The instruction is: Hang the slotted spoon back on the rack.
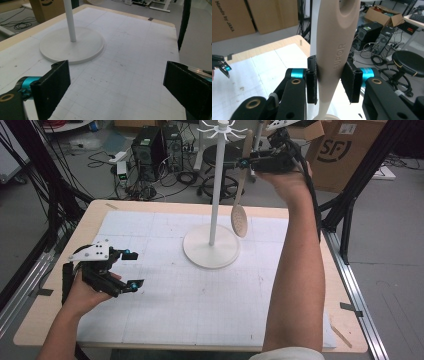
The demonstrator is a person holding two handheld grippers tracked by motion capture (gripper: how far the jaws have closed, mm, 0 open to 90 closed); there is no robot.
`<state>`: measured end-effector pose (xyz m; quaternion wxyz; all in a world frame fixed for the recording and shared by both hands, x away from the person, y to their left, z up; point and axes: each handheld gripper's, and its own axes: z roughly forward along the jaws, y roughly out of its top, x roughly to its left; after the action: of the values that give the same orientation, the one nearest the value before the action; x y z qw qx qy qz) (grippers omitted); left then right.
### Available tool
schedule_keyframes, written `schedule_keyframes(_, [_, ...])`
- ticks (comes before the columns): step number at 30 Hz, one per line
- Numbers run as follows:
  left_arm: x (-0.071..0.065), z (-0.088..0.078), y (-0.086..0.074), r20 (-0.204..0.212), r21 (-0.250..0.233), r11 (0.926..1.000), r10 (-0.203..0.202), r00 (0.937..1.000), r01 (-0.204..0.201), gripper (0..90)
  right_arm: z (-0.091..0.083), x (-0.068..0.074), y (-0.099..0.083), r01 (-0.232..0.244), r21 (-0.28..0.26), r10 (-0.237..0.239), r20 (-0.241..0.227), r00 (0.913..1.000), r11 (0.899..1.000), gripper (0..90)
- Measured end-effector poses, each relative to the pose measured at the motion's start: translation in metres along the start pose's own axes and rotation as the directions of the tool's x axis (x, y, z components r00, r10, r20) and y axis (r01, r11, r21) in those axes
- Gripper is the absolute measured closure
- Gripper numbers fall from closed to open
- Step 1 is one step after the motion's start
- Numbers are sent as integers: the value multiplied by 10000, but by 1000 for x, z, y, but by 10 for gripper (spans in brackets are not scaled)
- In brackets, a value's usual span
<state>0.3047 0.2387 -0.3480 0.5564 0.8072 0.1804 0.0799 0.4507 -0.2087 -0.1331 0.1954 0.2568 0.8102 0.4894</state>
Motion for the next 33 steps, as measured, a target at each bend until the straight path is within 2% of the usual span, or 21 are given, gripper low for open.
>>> schedule_keyframes(13, [0, -2, 0, 2, -81, 10000, -13, 10000, 13, 79, 6, 4, 2, 55, 291, -60, 144, 9999, 9996, 680])
schedule_keyframes(14, [0, -2, 0, 2, -75, 10000, -21, 10000, 21, 79, 7, 4, 3, -42, 253, 40, 99, 9999, 9997, 680])
schedule_keyframes(26, [2, -1, -2, 3, -79, 9999, -70, 10000, 70, 79, 14, -3, 4, -192, 379, 177, 377, 9991, 9991, 680])
schedule_keyframes(33, [2, -2, -2, 12, -104, 9999, -72, 10000, 72, 79, 22, 0, 5, -207, 513, 192, 283, 9994, 9985, 679])
